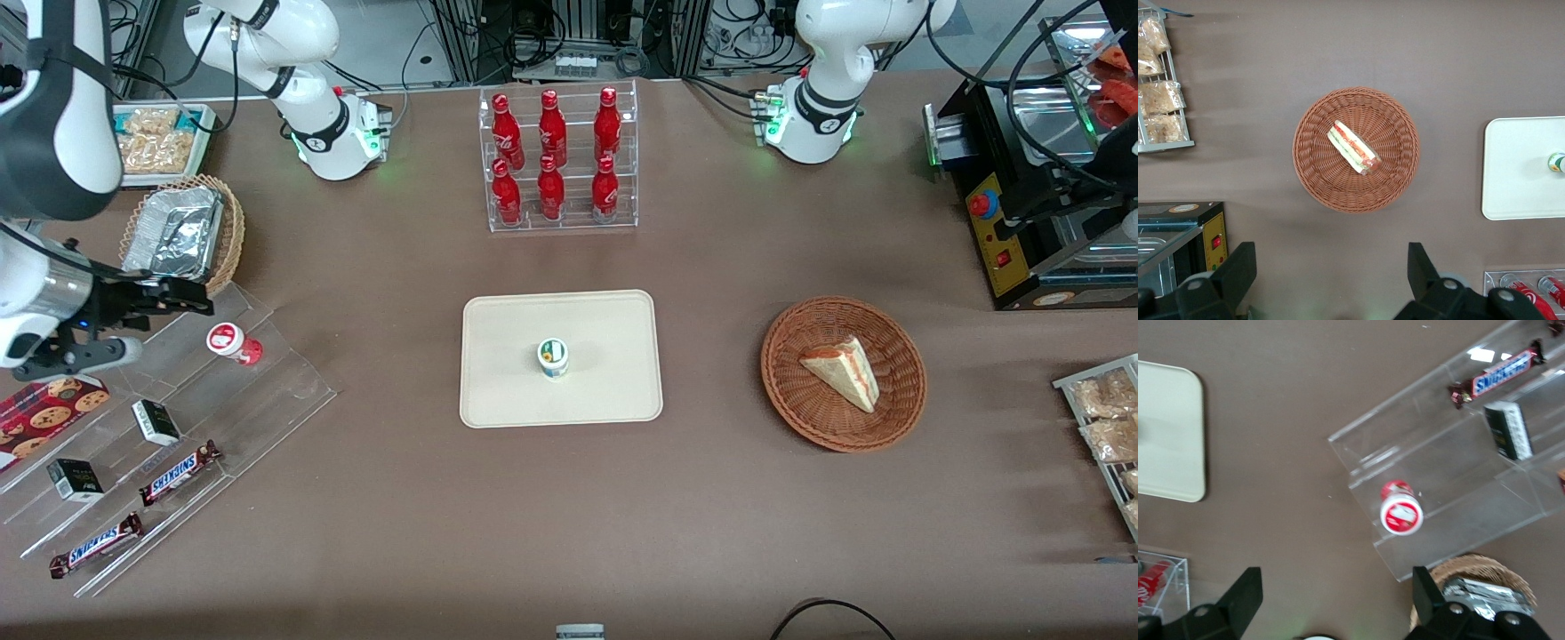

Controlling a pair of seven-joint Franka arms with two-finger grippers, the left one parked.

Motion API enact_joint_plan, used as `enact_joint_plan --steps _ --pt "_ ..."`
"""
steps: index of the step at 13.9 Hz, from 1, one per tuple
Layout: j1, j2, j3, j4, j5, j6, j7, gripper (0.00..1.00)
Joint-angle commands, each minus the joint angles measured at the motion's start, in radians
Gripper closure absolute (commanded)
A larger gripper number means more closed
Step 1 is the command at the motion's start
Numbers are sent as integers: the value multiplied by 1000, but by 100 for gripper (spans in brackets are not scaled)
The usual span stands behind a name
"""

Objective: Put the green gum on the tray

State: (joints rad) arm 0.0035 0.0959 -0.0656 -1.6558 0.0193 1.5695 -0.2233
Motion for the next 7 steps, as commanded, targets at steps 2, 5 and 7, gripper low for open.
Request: enact_joint_plan --steps 2,5,7 --pt "-29 -80 18 -30 -45 -71 -1 0" --pt "-36 -126 18 -30 -47 -127 5 0" --pt "-39 -156 18 -28 -48 -161 7 0"
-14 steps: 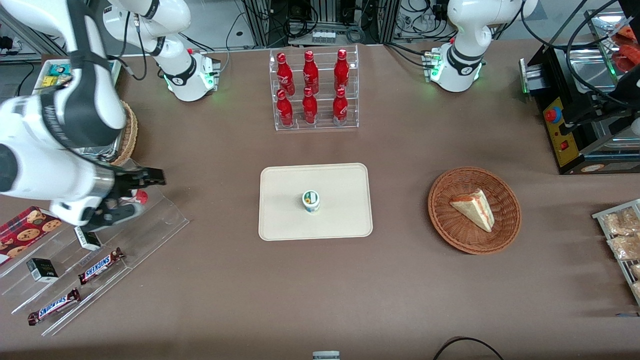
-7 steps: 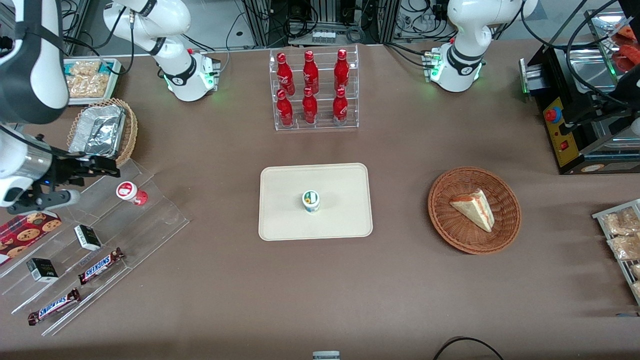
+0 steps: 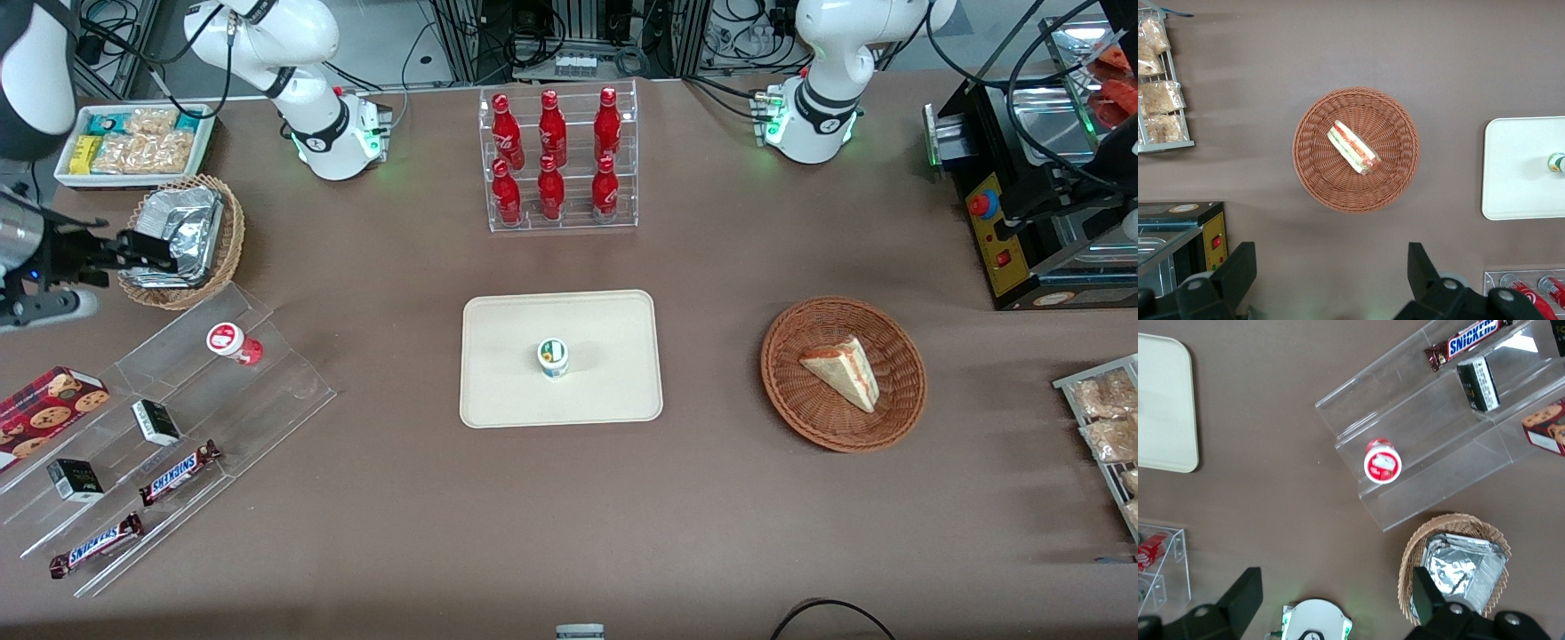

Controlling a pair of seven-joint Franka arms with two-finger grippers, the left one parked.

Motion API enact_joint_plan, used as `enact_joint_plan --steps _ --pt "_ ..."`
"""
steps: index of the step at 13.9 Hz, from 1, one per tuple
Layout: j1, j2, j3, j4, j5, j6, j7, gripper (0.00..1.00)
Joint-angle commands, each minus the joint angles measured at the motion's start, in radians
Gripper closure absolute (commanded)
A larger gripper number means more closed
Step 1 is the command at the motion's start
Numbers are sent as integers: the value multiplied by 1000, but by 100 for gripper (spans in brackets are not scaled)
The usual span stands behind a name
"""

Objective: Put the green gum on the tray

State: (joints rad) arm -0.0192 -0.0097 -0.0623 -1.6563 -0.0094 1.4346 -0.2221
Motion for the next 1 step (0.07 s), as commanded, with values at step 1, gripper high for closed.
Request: enact_joint_plan --steps 1 --pt "-31 -52 15 -28 -18 -34 6 0"
